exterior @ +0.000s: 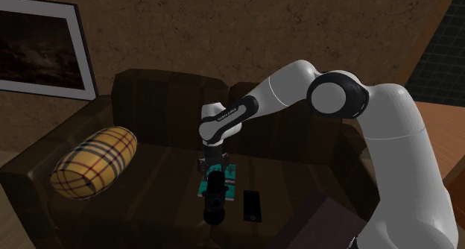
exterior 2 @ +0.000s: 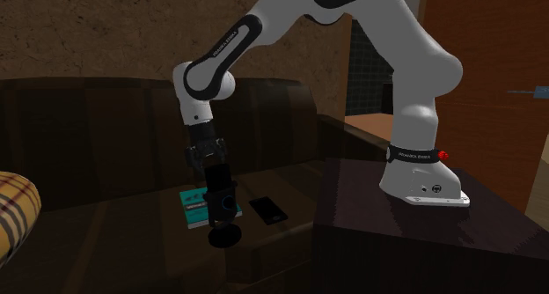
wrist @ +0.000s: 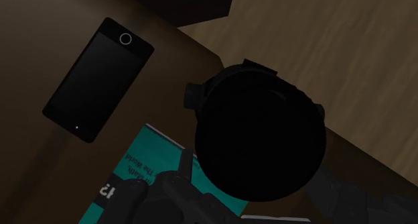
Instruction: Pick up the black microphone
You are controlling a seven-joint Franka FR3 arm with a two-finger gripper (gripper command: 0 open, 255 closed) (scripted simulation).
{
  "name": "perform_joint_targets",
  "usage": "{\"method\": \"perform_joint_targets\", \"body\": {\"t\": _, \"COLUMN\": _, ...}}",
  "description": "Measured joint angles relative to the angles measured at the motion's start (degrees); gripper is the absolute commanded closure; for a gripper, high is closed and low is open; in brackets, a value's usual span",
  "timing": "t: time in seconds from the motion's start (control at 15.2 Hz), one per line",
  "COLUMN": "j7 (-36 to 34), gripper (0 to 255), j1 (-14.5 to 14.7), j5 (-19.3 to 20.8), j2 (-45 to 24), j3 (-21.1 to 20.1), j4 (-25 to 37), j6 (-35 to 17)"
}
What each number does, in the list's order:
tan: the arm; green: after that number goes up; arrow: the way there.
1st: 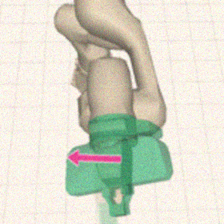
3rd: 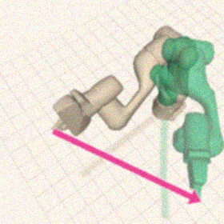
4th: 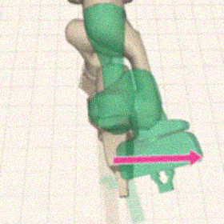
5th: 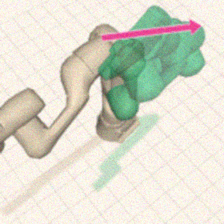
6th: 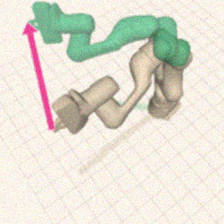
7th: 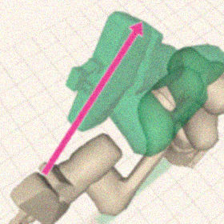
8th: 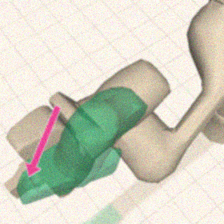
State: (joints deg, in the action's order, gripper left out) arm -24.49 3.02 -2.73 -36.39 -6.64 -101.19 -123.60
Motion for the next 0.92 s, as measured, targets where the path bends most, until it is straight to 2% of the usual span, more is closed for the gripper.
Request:
{"method": "perform_joint_targets", "body": {"t": 0.26, "j7": -0.03, "gripper": 255, "j1": 0.01, "j5": -0.01, "j2": 0.18, "j3": -0.02, "j4": -0.01, "j6": 0.28}}
{"method": "perform_joint_targets", "body": {"t": 0.92, "j7": -0.40, "gripper": 255, "j1": -0.15, "j5": -0.31, "j2": 4.97, "j3": -0.31, "j4": 0.06, "j6": 5.19}}
